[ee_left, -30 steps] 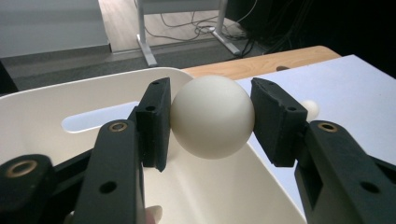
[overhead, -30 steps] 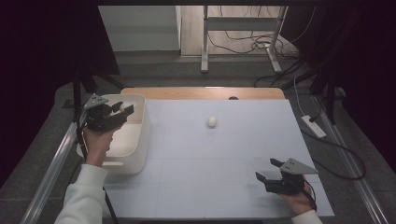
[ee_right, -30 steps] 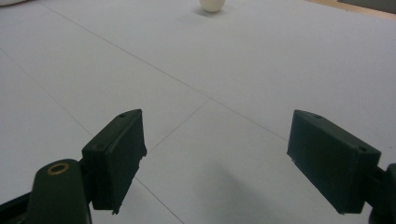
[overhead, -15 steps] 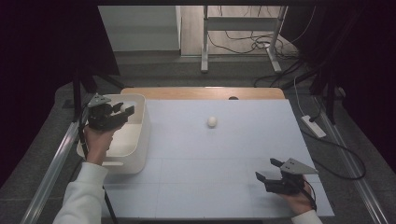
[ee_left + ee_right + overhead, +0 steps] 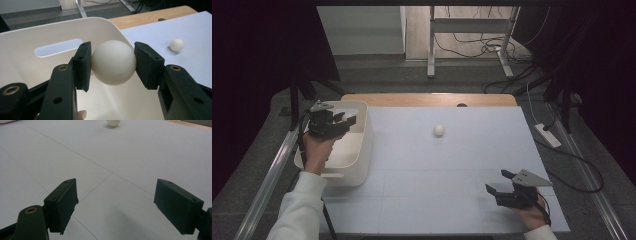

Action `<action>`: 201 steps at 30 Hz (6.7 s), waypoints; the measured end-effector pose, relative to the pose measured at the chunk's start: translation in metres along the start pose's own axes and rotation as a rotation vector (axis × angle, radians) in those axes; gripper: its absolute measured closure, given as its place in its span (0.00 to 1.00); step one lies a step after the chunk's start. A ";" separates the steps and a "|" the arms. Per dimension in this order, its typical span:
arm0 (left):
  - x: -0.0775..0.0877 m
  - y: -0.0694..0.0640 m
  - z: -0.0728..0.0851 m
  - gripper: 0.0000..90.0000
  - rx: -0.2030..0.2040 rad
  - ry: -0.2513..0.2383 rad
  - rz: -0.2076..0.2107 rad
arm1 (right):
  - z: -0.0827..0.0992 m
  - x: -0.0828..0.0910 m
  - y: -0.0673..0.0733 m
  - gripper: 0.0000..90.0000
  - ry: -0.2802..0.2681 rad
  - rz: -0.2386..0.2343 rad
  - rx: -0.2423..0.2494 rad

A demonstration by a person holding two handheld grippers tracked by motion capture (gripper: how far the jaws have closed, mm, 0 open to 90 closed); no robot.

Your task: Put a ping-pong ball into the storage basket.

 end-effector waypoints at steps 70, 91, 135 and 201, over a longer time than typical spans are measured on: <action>0.017 -0.040 -0.012 0.19 -0.010 -0.085 0.195 | 0.000 0.001 0.000 0.21 0.001 0.006 0.006; 0.022 -0.071 -0.018 0.20 -0.062 -0.118 0.282 | 0.000 0.002 -0.001 0.21 -0.005 0.012 0.003; 0.009 -0.123 -0.012 0.20 -0.117 -0.114 0.403 | 0.000 -0.001 -0.001 0.21 -0.004 0.006 0.009; -0.051 -0.158 -0.001 0.20 -0.161 0.012 0.403 | -0.001 -0.001 -0.002 0.21 -0.009 0.010 0.009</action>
Point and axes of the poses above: each handheld gripper's, and its own axes: x roughly backward along the jaws, z roughly out of its underside, y roughly to its left, the point moved 7 cm from there along -x, roughly forward along the jaws, and after that the axes turned 1 degree about -y, right-handed, at the moved point
